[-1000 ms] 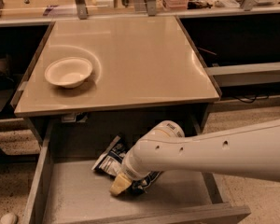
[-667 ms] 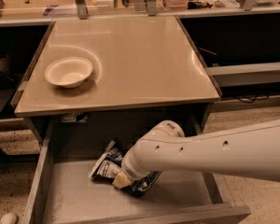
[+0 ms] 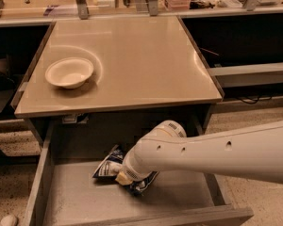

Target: Pick blue chip bag from top drawer and place on counter

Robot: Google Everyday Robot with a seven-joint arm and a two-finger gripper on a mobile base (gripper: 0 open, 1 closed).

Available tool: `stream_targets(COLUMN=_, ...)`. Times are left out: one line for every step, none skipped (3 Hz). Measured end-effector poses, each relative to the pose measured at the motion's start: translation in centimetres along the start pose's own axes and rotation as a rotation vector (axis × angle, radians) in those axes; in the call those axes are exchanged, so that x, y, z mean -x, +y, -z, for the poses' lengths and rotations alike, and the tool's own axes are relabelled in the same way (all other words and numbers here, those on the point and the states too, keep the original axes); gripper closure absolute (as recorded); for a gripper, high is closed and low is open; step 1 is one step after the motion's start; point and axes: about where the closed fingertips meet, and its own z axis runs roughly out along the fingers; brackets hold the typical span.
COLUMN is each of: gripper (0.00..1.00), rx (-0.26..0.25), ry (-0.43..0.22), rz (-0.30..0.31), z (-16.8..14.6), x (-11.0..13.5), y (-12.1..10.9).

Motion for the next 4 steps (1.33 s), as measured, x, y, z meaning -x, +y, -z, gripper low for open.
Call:
stream_targets(gripper=1.00, rx=0.000, ry=0.000, rz=0.000, z=0.4, x=0.2, y=0.0)
stream_targets(gripper=1.00, rx=0.020, ry=-0.001, rz=-0.001, z=1.7, x=0.0, y=-0.4)
stream_targets(gripper=1.00, rx=0.051, ry=-0.026, rz=-0.056, z=6.6, x=-0.3, y=-2.8)
stream_targets(gripper=1.00, rx=0.069, ry=-0.019, rz=-0.056, z=12.1, x=-1.0, y=-5.2)
